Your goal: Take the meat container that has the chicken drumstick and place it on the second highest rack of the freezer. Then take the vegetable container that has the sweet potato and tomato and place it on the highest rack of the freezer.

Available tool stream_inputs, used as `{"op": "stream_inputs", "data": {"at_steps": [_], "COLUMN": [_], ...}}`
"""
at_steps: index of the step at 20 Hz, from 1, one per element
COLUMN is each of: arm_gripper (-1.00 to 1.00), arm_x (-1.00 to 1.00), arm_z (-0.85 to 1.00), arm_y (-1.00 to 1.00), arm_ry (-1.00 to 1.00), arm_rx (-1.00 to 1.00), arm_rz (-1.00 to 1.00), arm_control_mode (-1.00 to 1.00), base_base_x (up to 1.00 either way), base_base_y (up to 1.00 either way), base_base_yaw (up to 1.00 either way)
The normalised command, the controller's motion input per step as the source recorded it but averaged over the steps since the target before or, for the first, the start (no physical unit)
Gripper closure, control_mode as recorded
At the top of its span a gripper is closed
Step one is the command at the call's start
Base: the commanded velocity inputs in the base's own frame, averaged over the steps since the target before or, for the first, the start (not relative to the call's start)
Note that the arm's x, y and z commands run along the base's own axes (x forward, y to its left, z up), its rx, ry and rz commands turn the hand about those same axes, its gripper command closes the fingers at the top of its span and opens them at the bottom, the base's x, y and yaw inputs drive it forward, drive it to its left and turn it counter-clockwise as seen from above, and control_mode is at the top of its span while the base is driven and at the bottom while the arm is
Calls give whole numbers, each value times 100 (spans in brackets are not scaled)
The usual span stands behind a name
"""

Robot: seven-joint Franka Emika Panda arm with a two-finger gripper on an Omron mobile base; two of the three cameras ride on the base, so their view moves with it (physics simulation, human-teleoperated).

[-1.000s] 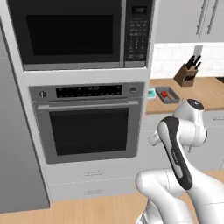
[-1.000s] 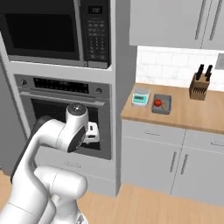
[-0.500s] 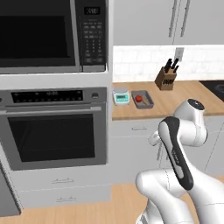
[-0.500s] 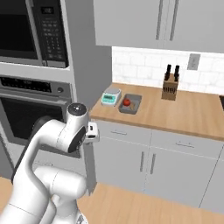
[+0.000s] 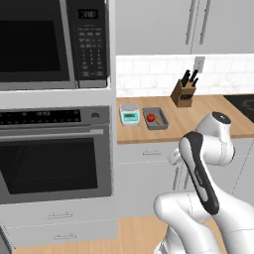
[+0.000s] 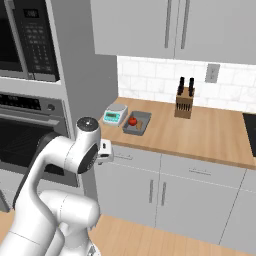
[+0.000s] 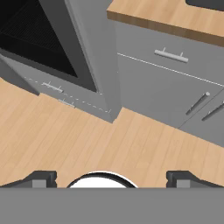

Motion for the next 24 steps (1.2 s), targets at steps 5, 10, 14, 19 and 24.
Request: {"op": "stream_inputs", "data": {"at_steps": [5,10,14,19,24], "arm_gripper": [-100,-100,-100,-100,-100], "arm_x": [0,0,0,0,51], "arm_z": [0,0,0,0,6], "arm_y": [0,0,0,0,-4], "arm_ry": [0,0,0,0,15], "arm_rx": [0,0,0,2,9], "arm_rz": [0,0,0,1,-21], "arm_control_mode": [100,100,100,-100,-100], "base_base_x": [34,43,39,3,0], "base_base_y": [-58,-40,-19,0,0], "base_base_yaw": [0,0,0,0,0]}}
